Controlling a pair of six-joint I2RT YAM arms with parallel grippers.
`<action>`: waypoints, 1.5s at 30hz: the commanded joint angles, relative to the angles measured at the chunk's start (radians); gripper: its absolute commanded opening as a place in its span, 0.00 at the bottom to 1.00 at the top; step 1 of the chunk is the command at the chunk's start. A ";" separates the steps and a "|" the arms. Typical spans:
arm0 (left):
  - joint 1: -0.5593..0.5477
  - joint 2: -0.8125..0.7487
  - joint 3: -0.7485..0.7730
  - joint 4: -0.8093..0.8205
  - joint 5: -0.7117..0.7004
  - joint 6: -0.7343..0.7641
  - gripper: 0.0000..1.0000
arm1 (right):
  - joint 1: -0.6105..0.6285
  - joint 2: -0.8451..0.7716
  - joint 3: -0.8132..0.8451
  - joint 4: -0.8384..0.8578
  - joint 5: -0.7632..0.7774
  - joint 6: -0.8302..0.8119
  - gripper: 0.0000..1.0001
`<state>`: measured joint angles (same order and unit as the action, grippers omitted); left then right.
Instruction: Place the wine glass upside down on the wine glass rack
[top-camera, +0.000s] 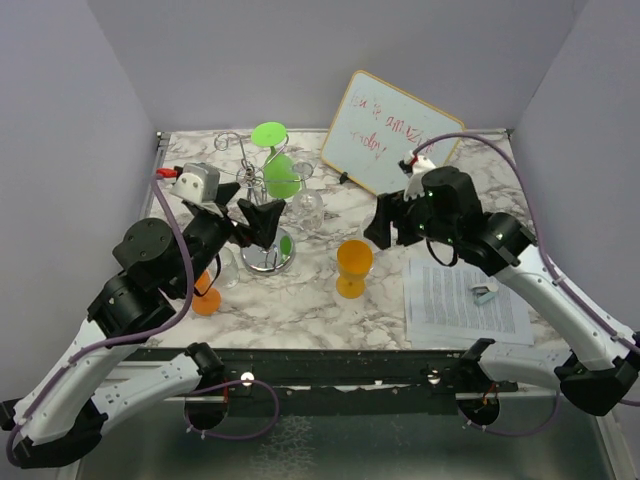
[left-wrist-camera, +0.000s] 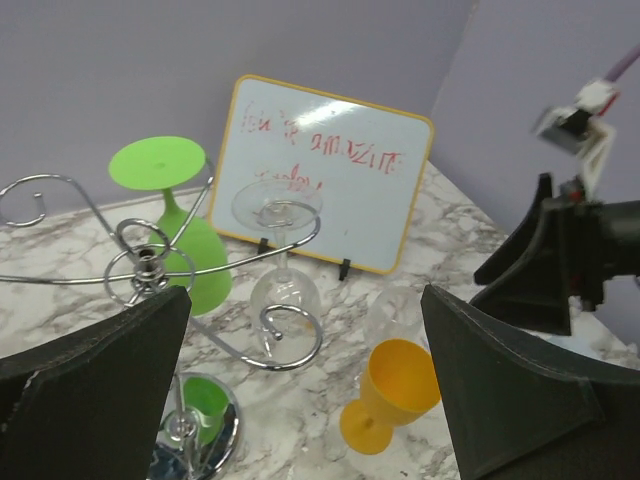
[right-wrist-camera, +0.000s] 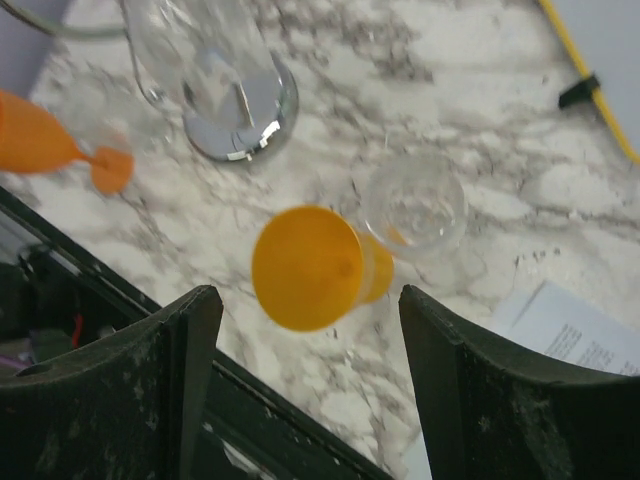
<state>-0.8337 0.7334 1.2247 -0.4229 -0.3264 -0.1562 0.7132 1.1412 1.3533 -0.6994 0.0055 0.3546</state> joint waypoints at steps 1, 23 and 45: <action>-0.004 0.033 -0.030 0.092 0.165 -0.052 0.99 | 0.000 0.007 -0.091 -0.172 -0.065 -0.069 0.75; -0.005 0.069 -0.048 0.170 0.107 -0.149 0.99 | 0.213 0.207 -0.205 0.116 0.019 -0.060 0.55; -0.004 0.080 -0.059 0.225 0.101 -0.313 0.99 | 0.217 -0.056 -0.286 0.326 -0.158 -0.184 0.01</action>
<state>-0.8337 0.8219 1.1793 -0.2531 -0.2359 -0.3985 0.9237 1.2095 1.0729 -0.4759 -0.1322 0.1989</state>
